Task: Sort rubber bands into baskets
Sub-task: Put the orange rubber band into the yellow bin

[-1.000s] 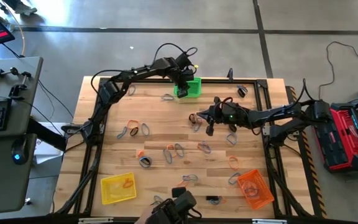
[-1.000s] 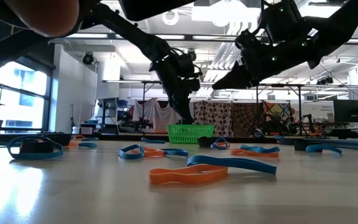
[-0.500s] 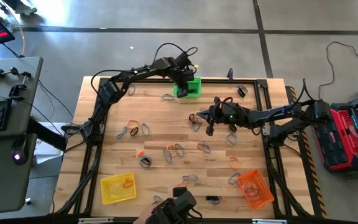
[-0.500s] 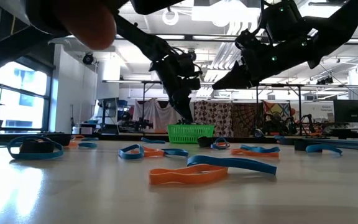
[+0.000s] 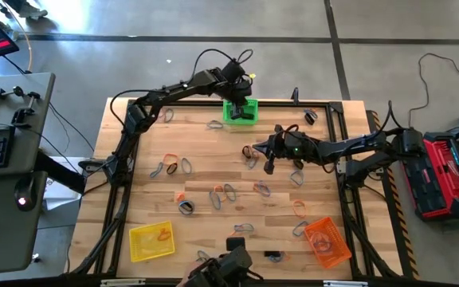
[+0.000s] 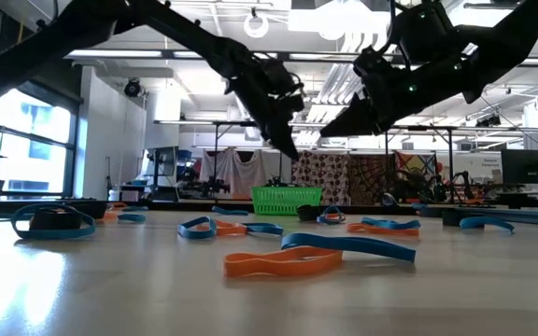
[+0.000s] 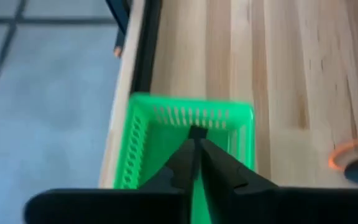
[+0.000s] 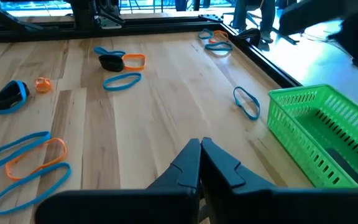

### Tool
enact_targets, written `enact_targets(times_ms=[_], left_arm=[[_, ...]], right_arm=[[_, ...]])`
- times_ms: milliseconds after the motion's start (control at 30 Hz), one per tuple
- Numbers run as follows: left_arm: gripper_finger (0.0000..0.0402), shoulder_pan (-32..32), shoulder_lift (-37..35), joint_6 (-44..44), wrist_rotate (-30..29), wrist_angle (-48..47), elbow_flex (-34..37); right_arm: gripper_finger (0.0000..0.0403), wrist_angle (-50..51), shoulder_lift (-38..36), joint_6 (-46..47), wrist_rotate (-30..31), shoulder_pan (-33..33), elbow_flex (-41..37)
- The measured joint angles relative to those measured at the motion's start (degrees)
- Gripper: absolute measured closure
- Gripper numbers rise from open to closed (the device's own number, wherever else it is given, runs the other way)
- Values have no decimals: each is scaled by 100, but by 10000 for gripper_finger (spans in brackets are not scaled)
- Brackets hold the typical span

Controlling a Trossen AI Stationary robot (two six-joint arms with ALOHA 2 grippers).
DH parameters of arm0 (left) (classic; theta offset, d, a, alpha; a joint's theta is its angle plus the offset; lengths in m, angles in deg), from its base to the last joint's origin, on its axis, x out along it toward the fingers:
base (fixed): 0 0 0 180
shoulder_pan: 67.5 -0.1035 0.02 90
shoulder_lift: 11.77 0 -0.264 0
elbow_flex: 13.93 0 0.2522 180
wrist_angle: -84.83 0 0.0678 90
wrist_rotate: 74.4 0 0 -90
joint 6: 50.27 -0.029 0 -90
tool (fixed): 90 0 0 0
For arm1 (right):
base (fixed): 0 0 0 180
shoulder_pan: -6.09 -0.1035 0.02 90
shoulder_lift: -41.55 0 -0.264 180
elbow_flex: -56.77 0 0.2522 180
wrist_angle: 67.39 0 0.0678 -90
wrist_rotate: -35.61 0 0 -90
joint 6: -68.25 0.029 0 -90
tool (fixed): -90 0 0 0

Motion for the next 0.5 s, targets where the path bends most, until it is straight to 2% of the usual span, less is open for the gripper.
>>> enact_targets(times_ms=[200, 500], left_arm=[[400, 20, -127, 380, 356, 819, 213], [401, 122, -722, 695, 400, 2755, 1515]], right_arm=[[403, 9, 0, 9, 9, 0, 0], [403, 93, 0, 9, 193, 0, 0]])
